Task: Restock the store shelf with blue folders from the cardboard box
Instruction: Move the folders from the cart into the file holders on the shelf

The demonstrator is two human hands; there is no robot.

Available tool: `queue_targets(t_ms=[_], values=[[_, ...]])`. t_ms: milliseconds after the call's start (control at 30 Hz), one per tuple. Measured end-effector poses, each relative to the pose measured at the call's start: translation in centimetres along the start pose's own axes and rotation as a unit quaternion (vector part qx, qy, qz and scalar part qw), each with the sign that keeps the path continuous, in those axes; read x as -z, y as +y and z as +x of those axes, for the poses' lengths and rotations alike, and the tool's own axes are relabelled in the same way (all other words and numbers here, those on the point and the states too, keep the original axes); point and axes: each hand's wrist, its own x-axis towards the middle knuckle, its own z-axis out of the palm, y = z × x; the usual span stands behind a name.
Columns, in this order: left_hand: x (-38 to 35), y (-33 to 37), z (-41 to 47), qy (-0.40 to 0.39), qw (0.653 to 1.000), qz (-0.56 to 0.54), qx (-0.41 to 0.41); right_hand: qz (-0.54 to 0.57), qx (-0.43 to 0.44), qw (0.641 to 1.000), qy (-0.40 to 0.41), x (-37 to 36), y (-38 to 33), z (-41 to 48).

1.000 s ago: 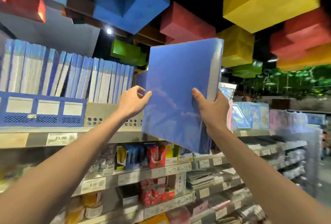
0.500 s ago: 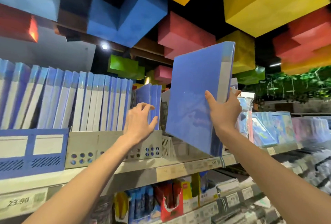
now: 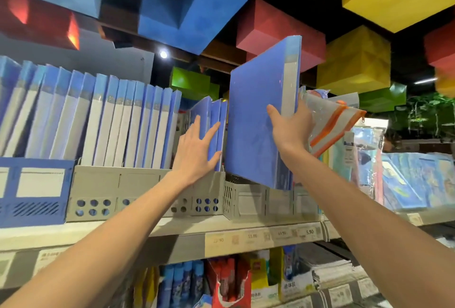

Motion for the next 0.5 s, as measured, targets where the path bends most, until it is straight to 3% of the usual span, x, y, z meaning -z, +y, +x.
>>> queue_targets(t_ms=[500], values=[[-3.7, -0.4, 0.5, -0.003, 0.997, 0.062, -0.054, 0.023, -0.022, 0.999, -0.03, -6.7, 6.8, 3.2]])
